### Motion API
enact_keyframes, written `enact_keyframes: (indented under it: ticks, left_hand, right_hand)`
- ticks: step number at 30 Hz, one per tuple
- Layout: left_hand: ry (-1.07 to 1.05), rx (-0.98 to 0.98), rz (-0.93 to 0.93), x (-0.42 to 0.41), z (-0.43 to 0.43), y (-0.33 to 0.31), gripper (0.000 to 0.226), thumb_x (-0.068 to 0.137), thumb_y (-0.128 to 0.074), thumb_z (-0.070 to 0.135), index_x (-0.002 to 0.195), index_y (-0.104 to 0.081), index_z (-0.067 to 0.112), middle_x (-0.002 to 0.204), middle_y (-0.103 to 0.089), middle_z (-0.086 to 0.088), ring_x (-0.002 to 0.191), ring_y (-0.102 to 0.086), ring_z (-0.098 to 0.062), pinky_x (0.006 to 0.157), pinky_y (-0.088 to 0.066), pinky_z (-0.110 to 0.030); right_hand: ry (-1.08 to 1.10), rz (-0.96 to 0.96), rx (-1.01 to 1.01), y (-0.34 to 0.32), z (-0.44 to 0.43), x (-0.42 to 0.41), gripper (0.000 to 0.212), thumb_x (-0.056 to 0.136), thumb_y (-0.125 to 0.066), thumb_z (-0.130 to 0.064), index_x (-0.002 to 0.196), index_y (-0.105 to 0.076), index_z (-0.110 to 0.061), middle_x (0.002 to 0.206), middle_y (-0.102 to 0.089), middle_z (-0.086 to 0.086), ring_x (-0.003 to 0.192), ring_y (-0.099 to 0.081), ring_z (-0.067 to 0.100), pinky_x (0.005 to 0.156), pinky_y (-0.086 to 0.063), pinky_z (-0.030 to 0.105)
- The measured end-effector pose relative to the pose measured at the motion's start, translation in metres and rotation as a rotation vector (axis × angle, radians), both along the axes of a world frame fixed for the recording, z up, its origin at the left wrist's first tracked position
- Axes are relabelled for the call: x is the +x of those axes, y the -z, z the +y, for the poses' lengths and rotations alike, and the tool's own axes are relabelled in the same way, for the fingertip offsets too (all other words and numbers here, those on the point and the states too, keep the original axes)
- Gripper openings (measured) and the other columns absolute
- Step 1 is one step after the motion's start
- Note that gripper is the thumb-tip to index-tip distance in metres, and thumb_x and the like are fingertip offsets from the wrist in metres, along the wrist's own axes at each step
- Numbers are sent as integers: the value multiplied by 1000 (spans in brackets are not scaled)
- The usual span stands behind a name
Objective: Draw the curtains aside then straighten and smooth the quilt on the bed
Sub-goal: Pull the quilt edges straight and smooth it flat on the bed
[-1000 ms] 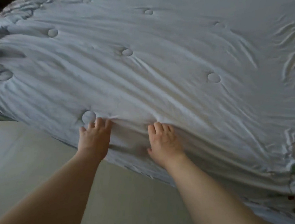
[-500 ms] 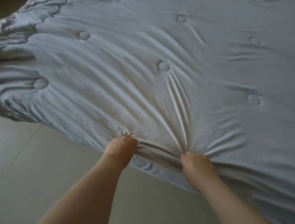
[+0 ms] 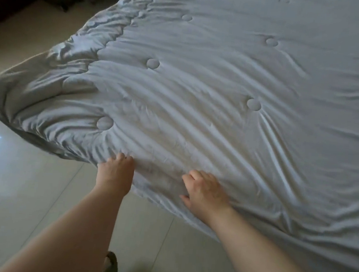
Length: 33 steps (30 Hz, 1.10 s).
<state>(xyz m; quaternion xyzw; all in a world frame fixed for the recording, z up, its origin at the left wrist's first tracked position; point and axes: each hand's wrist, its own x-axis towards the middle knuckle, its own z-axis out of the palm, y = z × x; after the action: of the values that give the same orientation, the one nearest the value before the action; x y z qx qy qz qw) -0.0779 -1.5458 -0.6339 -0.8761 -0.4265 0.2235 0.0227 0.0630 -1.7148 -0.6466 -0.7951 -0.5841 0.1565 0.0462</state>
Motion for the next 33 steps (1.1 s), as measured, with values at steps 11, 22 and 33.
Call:
enact_keyframes:
  ticks: [11, 22, 33]
  left_hand:
    - [207, 61, -69, -51, 169, 21, 33, 92, -49, 6, 124, -55, 15, 116, -59, -9, 108, -59, -28, 84, -48, -37]
    - [258, -103, -100, -115, 210, 13, 42, 86, -65, 24, 124, -48, 21, 121, -54, -1, 115, -53, -24, 86, -46, -37]
    - [114, -30, 24, -133, 294, 22, 27, 88, -51, 4, 110, -63, 13, 109, -64, -9, 104, -61, -32, 84, -48, -39]
  right_hand:
    - [165, -115, -43, 17, 177, -79, 25, 46, -83, -15, 61, -64, -14, 62, -60, 6, 56, -61, 29, 49, -46, 25]
    - [243, -76, -117, 6, 206, -118, 10, 66, -69, -22, 71, -63, -16, 74, -62, 6, 70, -64, 31, 58, -48, 31]
    - [73, -185, 171, 30, 301, -143, 13, 58, -46, -7, 52, -55, -14, 50, -54, 5, 43, -56, 26, 41, -41, 23]
